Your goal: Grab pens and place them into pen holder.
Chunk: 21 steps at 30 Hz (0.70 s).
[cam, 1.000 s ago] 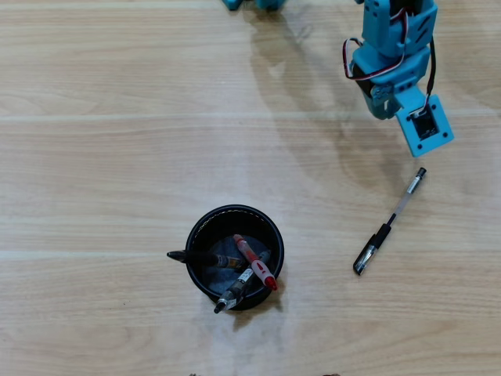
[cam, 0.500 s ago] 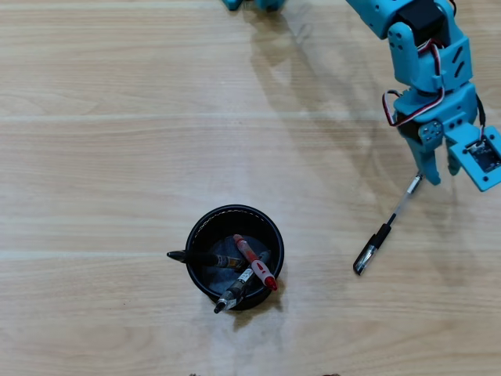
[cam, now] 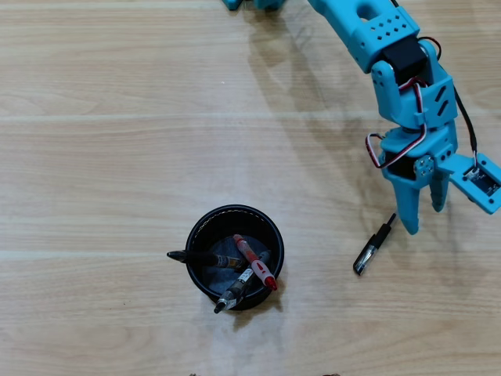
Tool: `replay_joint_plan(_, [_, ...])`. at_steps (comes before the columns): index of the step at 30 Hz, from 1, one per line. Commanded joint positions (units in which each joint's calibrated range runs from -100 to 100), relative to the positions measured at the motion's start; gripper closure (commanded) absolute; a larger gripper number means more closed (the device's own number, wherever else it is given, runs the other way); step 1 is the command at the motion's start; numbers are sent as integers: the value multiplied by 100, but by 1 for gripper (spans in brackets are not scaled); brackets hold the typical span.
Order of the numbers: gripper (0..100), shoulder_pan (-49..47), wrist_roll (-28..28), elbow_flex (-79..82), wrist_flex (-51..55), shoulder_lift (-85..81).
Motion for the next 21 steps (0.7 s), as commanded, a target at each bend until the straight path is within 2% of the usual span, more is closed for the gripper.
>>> replay_joint_plan(1, [80,74,1444,-395,-109,-145])
replay_joint_plan(5, [80,-15,2767,-468,433,-145])
replay_joint_plan(9, [81,-23,3598,-740,1413,-145])
replay_joint_plan(13, [83,34,4110,-912,2246,-137])
replay_joint_plan(18, [83,66,4497,-1102,2547,-137])
replay_joint_plan(21, [83,50,4539,-1102,2547,-44])
